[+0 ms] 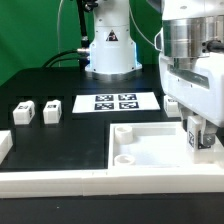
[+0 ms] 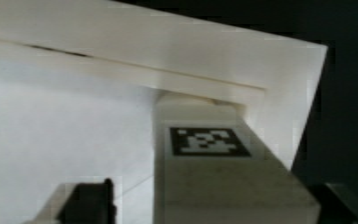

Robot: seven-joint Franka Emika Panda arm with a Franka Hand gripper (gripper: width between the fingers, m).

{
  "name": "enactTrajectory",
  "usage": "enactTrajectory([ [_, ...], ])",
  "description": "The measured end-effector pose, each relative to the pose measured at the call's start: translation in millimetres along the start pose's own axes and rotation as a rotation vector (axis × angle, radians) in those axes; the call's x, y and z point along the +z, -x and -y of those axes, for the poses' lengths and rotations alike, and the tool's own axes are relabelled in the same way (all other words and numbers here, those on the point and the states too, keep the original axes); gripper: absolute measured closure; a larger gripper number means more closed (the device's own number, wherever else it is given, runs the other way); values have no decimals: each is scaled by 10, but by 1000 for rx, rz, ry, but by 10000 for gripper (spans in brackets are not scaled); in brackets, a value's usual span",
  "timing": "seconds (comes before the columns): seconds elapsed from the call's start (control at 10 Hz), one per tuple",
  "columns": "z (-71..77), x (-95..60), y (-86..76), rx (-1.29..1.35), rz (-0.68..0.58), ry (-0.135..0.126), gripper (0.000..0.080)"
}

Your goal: Assemble one leg

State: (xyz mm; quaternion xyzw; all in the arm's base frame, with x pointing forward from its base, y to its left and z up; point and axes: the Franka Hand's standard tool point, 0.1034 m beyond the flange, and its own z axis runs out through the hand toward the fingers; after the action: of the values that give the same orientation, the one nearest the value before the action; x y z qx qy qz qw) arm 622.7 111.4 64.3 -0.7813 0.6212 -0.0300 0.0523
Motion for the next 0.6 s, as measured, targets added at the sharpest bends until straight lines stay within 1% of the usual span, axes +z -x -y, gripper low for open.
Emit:
enactTrajectory([
  [0.1,-2,3,0,-58,-1,1,289],
  [0.2,-5,5,2,-166,-1,6,177],
  [0.4,9,3,19,-385,-3,12,152],
  [0.5,15,-7,38,-540,-15,29,152],
  [0.6,54,-37,71,-725,-37,49,151],
])
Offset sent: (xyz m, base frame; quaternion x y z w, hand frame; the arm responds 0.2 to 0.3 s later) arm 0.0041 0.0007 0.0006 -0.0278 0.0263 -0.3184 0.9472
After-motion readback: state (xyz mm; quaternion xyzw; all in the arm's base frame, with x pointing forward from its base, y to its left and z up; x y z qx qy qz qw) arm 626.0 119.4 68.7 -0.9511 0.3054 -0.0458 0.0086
